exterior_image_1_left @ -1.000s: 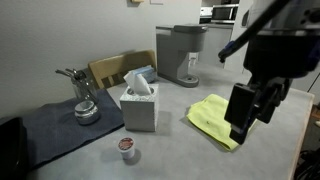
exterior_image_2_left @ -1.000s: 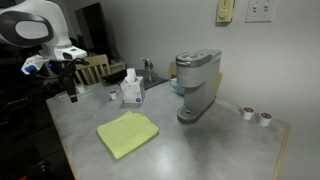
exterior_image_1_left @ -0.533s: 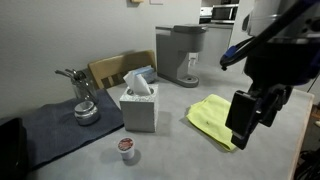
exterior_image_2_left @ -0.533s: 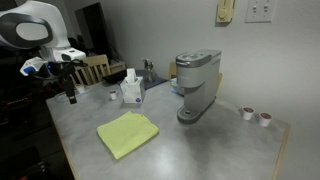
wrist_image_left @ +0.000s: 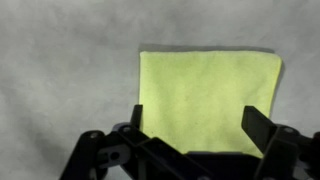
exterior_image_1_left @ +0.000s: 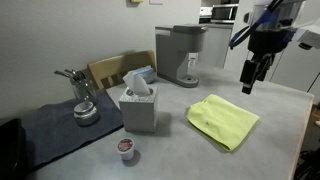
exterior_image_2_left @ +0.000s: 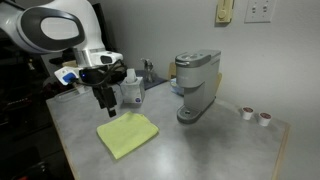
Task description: Unfold the yellow towel once
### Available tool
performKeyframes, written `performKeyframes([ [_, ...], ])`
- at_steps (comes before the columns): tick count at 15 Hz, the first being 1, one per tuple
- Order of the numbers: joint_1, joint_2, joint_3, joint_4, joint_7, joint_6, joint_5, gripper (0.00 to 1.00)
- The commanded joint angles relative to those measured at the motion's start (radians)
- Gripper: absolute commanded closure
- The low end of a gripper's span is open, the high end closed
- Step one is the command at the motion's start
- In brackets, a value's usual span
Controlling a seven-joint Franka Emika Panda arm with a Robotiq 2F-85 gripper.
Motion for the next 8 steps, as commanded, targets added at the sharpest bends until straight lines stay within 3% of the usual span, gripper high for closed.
performKeyframes([
  [1,-0.003,0.007,-0.005,0.006,-0.013,-0.002,0.001,0.00],
  [8,0.006,0.015,0.006,0.011,-0.014,-0.001,0.000,0.00],
])
